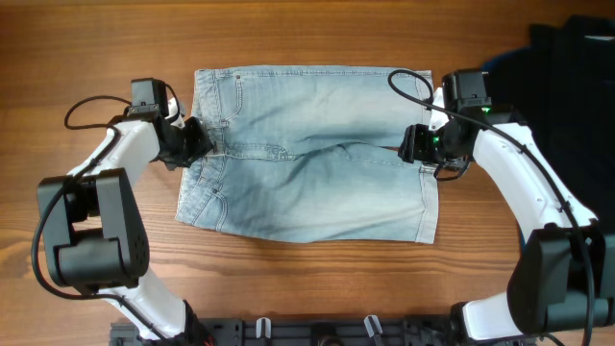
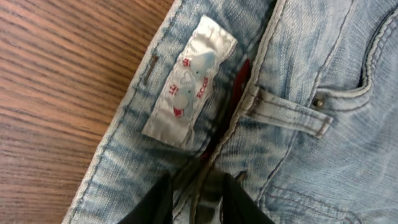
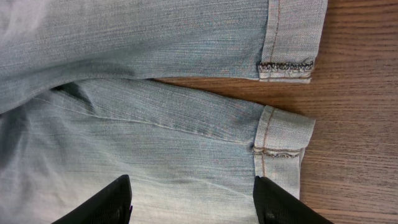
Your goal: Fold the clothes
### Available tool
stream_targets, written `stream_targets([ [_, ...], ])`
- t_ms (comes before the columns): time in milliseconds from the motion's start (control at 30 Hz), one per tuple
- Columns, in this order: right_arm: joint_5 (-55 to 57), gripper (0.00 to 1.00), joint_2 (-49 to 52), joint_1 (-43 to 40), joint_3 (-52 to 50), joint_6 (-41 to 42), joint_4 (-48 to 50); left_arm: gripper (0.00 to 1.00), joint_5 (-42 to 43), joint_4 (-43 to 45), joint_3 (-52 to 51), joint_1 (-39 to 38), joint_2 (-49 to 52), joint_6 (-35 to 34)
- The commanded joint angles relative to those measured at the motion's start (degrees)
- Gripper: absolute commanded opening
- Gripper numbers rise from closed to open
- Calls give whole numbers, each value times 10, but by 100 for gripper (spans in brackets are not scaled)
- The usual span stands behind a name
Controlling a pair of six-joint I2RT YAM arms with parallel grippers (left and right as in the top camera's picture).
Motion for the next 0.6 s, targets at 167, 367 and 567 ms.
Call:
stream_targets([
  [167, -7, 63, -2, 0, 0, -11, 5, 39, 39, -37, 4, 0, 13, 7],
  [367, -7, 64, -2, 0, 0, -11, 6, 49, 32, -41, 4, 0, 14, 39],
  [567, -7, 64, -2, 0, 0, -11, 7, 34, 32, -41, 3, -1, 14, 39],
])
